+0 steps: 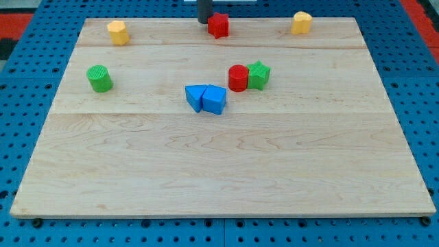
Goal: Push the blue cube below the blue triangle
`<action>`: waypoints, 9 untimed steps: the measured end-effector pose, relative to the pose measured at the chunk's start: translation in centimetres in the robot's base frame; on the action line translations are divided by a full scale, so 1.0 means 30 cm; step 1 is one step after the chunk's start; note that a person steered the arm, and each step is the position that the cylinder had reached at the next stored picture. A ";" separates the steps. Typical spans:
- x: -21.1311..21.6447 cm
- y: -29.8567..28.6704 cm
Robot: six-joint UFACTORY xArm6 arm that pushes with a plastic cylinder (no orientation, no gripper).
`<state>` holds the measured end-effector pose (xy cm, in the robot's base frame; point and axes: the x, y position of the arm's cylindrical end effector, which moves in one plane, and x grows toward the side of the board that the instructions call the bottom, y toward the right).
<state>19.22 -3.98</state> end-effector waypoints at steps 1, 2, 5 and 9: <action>0.106 -0.005; 0.197 -0.005; 0.225 0.197; 0.413 0.105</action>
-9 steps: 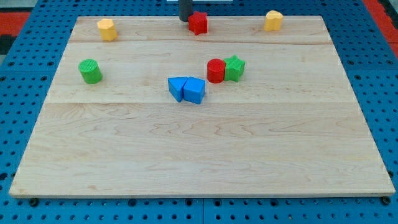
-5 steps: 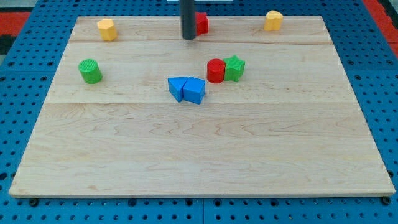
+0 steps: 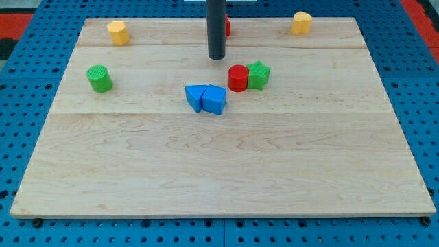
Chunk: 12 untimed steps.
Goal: Push the blue cube below the blue triangle
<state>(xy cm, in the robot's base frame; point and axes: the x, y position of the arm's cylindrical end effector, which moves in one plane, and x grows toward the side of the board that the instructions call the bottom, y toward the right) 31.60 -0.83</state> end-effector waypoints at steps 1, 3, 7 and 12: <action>0.142 -0.006; 0.481 0.025; 0.805 0.228; 0.448 -0.181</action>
